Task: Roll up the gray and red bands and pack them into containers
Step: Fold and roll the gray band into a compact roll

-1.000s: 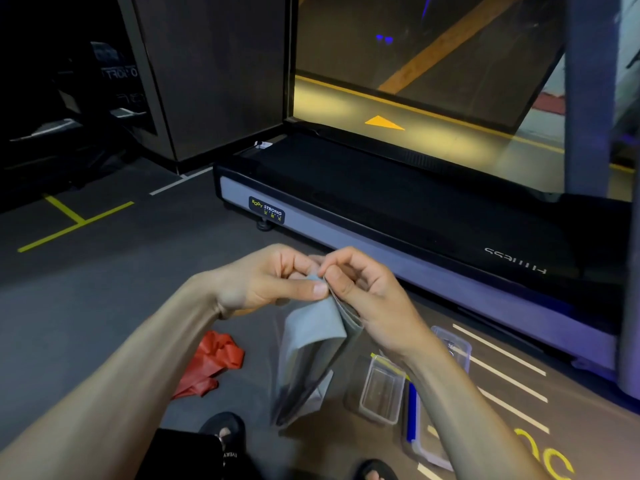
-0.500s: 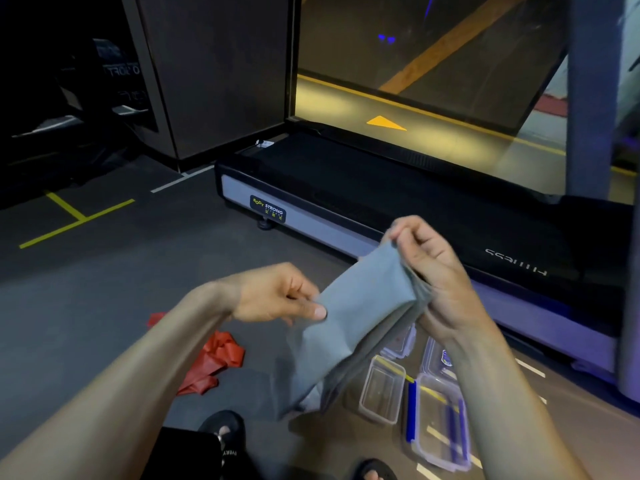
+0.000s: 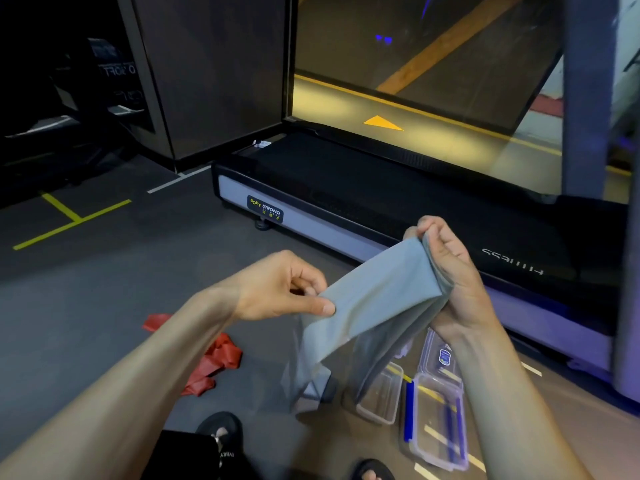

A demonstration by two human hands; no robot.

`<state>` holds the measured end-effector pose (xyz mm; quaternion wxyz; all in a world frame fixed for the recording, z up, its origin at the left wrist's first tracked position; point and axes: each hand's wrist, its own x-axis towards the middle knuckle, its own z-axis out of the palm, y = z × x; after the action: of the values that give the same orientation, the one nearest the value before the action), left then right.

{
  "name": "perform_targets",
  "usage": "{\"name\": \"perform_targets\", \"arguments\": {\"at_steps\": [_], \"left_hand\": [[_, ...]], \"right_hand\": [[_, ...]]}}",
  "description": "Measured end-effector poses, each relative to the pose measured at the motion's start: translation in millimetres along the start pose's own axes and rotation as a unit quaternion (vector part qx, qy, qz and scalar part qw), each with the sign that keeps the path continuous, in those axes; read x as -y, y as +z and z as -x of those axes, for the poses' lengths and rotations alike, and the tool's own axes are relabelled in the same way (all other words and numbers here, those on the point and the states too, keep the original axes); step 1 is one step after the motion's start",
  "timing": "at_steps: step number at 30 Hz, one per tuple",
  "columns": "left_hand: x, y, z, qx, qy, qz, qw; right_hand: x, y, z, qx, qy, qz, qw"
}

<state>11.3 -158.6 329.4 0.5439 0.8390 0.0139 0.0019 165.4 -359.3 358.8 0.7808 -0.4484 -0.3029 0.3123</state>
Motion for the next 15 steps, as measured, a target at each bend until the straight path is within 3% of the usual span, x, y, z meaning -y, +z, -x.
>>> {"name": "perform_targets", "arguments": {"at_steps": [11, 15], "left_hand": [[-1.8, -4.0, 0.7, 0.003, 0.010, 0.038, 0.999], [-4.1, -10.6, 11.3, 0.090, 0.008, 0.226, 0.970]], "right_hand": [[2.4, -5.0, 1.7, 0.015, 0.000, -0.030, 0.999], [1.4, -9.7, 1.5, 0.016, 0.010, -0.035, 0.999]]}}
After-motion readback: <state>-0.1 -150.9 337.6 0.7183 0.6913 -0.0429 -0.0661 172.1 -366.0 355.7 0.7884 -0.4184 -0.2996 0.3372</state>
